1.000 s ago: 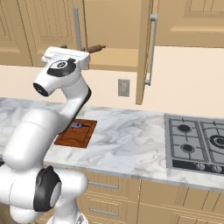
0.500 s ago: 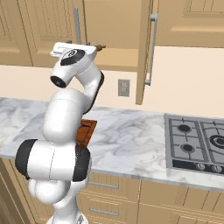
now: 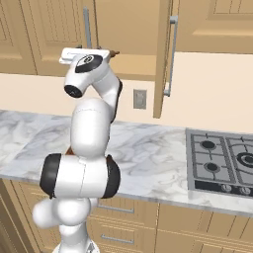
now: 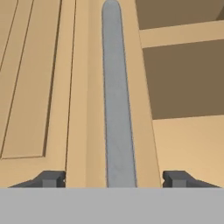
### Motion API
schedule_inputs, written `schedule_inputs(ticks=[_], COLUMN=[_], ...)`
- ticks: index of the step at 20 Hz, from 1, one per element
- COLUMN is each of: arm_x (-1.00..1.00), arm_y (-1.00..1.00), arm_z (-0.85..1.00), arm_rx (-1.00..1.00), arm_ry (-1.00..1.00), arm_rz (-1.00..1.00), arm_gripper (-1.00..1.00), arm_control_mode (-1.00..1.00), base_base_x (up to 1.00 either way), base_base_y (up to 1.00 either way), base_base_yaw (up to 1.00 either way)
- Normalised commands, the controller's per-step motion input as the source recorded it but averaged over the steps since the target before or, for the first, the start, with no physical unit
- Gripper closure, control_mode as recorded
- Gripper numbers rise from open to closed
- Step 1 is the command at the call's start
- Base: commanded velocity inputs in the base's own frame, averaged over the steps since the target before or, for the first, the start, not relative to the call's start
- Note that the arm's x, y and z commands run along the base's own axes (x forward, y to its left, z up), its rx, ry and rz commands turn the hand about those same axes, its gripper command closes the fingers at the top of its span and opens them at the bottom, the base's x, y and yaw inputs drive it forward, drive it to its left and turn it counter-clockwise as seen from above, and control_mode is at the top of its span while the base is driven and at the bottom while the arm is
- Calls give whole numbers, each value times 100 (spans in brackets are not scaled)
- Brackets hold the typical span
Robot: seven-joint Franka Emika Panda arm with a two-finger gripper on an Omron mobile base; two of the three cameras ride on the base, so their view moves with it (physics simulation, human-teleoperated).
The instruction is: Open the cabinet, retrieve the rolling pin, and place it next to the meat on the cutting board to prepare for tenderizing.
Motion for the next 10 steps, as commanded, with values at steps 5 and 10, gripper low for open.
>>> schedule_inputs(ticks=[5,10], arm_x=[8,-1], arm_y=[10,17], arm_z=[0,0], arm_rx=[0,-1], arm_ry=[0,0], arm_rz=[0,0], arm_gripper=[100,100], arm_control_mode=[-100,-100], base_base_x=[0,0], base_base_y=[0,0], base_base_yaw=[0,0])
